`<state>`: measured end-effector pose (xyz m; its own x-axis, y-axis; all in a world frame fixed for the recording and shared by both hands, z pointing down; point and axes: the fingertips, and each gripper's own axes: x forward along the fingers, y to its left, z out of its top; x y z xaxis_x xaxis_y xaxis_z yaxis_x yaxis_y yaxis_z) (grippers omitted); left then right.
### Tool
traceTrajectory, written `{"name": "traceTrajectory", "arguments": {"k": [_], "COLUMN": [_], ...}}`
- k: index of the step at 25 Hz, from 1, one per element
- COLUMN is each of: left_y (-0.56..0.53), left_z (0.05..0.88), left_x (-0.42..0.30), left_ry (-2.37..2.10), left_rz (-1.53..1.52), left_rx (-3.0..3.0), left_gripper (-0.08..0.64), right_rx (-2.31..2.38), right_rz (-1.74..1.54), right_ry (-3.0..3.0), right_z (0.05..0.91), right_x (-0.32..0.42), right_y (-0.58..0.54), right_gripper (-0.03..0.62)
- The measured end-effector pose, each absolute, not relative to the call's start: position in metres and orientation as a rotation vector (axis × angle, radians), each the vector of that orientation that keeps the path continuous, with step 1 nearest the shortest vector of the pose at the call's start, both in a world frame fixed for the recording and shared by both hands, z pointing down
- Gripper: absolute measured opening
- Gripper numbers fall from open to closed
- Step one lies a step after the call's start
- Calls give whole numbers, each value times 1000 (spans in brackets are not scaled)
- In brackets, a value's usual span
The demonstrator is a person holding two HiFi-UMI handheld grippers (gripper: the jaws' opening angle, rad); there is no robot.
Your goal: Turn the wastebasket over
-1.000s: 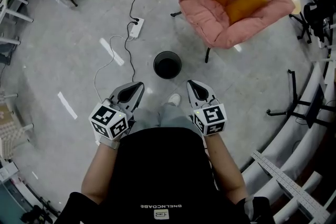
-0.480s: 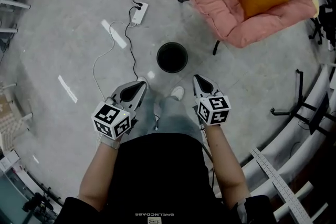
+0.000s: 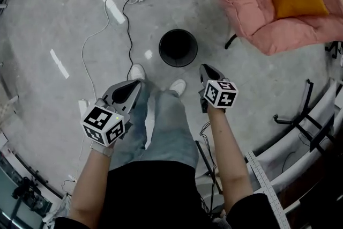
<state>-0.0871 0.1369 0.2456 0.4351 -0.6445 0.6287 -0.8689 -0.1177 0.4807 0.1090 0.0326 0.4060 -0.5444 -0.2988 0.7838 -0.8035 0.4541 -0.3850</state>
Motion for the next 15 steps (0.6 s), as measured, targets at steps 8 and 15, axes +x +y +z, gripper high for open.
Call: {"name": "traceTrajectory", "arguments": {"k": [8, 15], "left_y": [149, 152], "left_z": [337, 391], "left_x": [-87, -91], "left_ry": [-1256, -1239], "left_rz": [311, 261], "left_rx": [1729, 1667], "left_gripper": [14, 14], "right_rx": [935, 1002], "right_rz": [1046, 1121], "right_ry": [-1916, -1771], "right_z": [542, 636], "right_x": [113, 127], "right_y": [0, -14], "right_gripper": [69, 114]}}
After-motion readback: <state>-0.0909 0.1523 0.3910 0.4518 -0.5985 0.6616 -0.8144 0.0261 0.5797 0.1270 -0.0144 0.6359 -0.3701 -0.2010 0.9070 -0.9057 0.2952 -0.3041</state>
